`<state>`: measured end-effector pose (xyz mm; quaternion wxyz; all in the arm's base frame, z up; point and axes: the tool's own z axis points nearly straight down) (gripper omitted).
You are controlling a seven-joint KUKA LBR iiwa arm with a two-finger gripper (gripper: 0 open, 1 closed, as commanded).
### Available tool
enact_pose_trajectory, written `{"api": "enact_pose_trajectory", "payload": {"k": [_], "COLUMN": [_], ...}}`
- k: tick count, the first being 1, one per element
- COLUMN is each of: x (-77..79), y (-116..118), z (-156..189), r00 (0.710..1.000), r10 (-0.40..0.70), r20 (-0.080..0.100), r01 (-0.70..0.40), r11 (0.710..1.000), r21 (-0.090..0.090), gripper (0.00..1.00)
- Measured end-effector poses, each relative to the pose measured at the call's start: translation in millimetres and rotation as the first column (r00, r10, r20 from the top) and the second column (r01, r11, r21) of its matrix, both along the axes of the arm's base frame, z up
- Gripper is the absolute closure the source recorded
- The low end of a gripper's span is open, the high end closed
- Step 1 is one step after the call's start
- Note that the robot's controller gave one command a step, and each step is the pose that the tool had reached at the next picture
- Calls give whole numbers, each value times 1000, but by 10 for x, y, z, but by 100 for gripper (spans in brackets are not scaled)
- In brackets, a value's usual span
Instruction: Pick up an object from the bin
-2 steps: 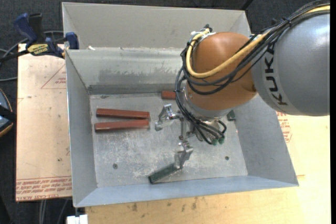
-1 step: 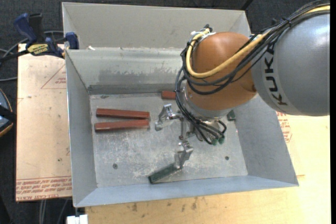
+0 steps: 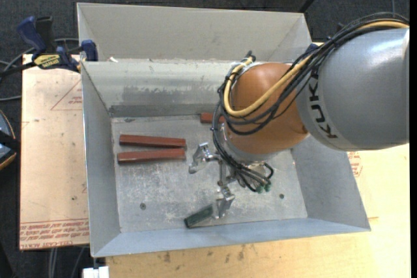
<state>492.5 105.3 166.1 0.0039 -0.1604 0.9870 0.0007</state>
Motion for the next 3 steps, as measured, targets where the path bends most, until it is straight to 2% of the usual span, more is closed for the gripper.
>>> {"api": "enact_pose_trajectory", "payload": {"k": [1,2,3], "x": [-22,-21,302], "y": [-374,-374,-491], "z": [-906,-907,609], "r00": [883,882,876], "r10": [470,470,482], "r20": [2,2,-2], "r01": [-470,-470,-482], "r11": [883,882,876], "r21": [-1,-1,-3], "gripper": [100,100,100]}}
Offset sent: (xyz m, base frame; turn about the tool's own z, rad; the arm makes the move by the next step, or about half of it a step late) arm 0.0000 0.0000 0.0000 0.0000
